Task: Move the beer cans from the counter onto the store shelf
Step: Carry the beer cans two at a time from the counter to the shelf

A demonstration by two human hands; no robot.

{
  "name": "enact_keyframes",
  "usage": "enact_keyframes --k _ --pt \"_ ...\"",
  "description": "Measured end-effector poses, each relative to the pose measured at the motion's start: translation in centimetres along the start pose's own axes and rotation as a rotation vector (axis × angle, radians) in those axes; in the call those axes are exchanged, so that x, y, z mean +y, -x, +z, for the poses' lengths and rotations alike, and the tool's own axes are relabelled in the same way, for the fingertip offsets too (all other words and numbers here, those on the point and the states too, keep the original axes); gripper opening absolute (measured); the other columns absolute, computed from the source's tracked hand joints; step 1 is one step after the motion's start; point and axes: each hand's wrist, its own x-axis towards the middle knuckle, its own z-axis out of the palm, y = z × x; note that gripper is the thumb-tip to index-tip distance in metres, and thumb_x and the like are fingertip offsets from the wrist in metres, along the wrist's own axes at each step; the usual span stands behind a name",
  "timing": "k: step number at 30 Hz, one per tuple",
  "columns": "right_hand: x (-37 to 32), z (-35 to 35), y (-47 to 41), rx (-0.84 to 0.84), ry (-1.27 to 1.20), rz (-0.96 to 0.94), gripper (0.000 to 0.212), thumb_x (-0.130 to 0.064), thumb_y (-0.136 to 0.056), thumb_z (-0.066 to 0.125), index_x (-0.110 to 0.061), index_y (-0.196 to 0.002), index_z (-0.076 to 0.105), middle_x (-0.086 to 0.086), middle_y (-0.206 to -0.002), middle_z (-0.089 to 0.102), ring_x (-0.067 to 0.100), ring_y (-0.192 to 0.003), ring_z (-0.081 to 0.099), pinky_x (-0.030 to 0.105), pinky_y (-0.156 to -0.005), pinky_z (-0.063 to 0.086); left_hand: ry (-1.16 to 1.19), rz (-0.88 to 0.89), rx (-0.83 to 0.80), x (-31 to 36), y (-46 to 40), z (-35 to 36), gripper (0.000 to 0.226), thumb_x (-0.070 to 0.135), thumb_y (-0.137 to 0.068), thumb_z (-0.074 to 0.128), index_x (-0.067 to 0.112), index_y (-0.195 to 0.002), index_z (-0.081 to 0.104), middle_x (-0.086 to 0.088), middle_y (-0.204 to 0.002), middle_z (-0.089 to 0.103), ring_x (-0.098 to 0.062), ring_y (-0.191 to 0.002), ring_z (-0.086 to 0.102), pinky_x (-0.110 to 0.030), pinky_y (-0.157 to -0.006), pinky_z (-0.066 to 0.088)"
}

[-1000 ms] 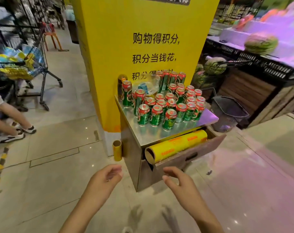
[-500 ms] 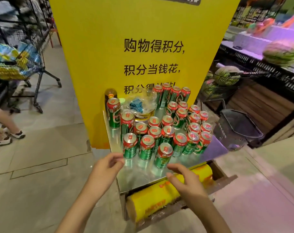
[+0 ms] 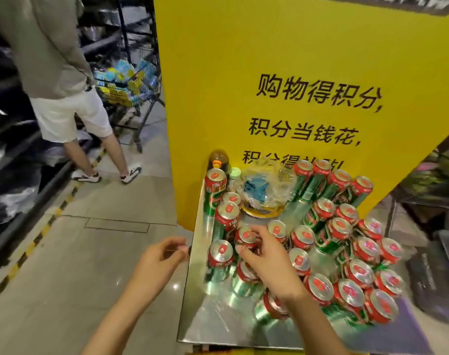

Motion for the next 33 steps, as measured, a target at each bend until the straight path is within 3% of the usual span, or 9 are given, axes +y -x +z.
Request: enact_keyframes --k 5,10,13,16,19,21,24,27,33 --pt "0.4 2.1 -6.5 0.088 0.044 0.023 0.093 -0.053 -0.069 0.073 -0.030 -0.146 0.025 -0.008 -0.147 0.039 0.014 -0.135 0.038 0.039 -0.110 0.036 -0.016 -0.067 0.017 -1.4 -3.7 -0.5 0.012 0.014 -0.089 0.061 0.021 -0.097 0.063 0.006 -0.095 0.066 -0.008 -0.093 0.060 -0.011 -0.072 0.041" --pt "0.9 4.8 -10.5 0.127 0.136 0.131 0.108 -0.060 -0.056 0.078 -0.027 -0.144 0.026 -0.001 -0.144 0.043 0.023 -0.132 0.040 0.045 -0.108 0.037 -0.053 -0.066 -0.038 -2.0 -9.9 -0.1 0.023 0.011 -0.087 0.062 0.009 -0.109 0.062 0.002 -0.092 0.064 -0.008 -0.085 0.059 -0.003 -0.062 0.040" --pt "1.6 6.8 -11.1 0.194 0.104 0.126 0.102 -0.070 -0.048 0.074 -0.031 -0.134 0.037 -0.007 -0.128 0.057 0.020 -0.118 0.052 0.044 -0.098 0.045 -0.051 -0.060 -0.102 -1.9 -13.6 0.6 0.034 0.012 -0.085 0.065 0.009 -0.118 0.056 0.001 -0.100 0.062 -0.010 -0.088 0.058 -0.005 -0.062 0.039" --pt "2.2 7.7 -11.2 0.271 0.068 0.143 0.076 -0.062 -0.049 0.076 -0.032 -0.113 0.047 -0.011 -0.105 0.065 0.019 -0.099 0.061 0.043 -0.084 0.051 -0.052 -0.051 -0.172 -1.7 -17.2 1.5 0.045 0.013 -0.083 0.068 0.012 -0.124 0.050 -0.002 -0.113 0.057 -0.014 -0.102 0.055 -0.008 -0.068 0.040" --pt "1.7 7.6 -11.1 0.285 0.058 0.180 0.069 -0.056 -0.049 0.078 -0.043 -0.105 0.041 -0.015 -0.103 0.063 0.015 -0.099 0.059 0.042 -0.082 0.051 -0.100 -0.007 -0.220 -1.8 -20.6 2.4 0.068 0.018 -0.078 0.074 0.010 -0.136 0.039 -0.007 -0.135 0.049 -0.020 -0.125 0.045 -0.028 -0.097 0.041" --pt "1.7 7.6 -11.0 0.295 0.023 0.215 0.073 -0.051 -0.048 0.082 -0.042 -0.109 0.041 -0.015 -0.105 0.062 0.012 -0.100 0.058 0.040 -0.084 0.052 -0.102 0.033 -0.258 -1.8 -22.6 3.1 0.079 0.020 -0.074 0.077 0.011 -0.140 0.034 -0.005 -0.141 0.044 -0.018 -0.128 0.041 -0.031 -0.103 0.035" --pt "1.6 7.6 -10.8 0.320 -0.008 0.232 0.070 -0.049 -0.047 0.083 -0.044 -0.108 0.046 -0.020 -0.104 0.062 0.009 -0.100 0.059 0.040 -0.087 0.051 -0.074 0.106 -0.304 -1.5 -24.7 4.1 0.083 0.020 -0.070 0.081 0.015 -0.139 0.034 0.002 -0.136 0.046 -0.009 -0.122 0.043 -0.020 -0.098 0.034" --pt "1.3 7.6 -10.8 0.319 -0.003 0.235 0.062 -0.048 -0.050 0.081 -0.050 -0.102 0.047 -0.027 -0.101 0.060 0.007 -0.101 0.057 0.040 -0.090 0.049 -0.013 0.185 -0.332 -1.3 -25.3 5.0 0.070 0.015 -0.069 0.081 0.026 -0.125 0.039 0.018 -0.111 0.053 0.009 -0.099 0.051 0.002 -0.078 0.036" --pt "0.8 7.3 -10.9 0.319 0.014 0.241 0.058 -0.049 -0.049 0.080 -0.049 -0.098 0.049 -0.034 -0.096 0.056 -0.002 -0.097 0.055 0.037 -0.095 0.045 0.016 0.212 -0.224 -1.8 -25.8 5.6 0.065 0.023 -0.061 0.086 0.029 -0.115 0.048 0.016 -0.101 0.058 0.004 -0.092 0.055 -0.008 -0.073 0.043"
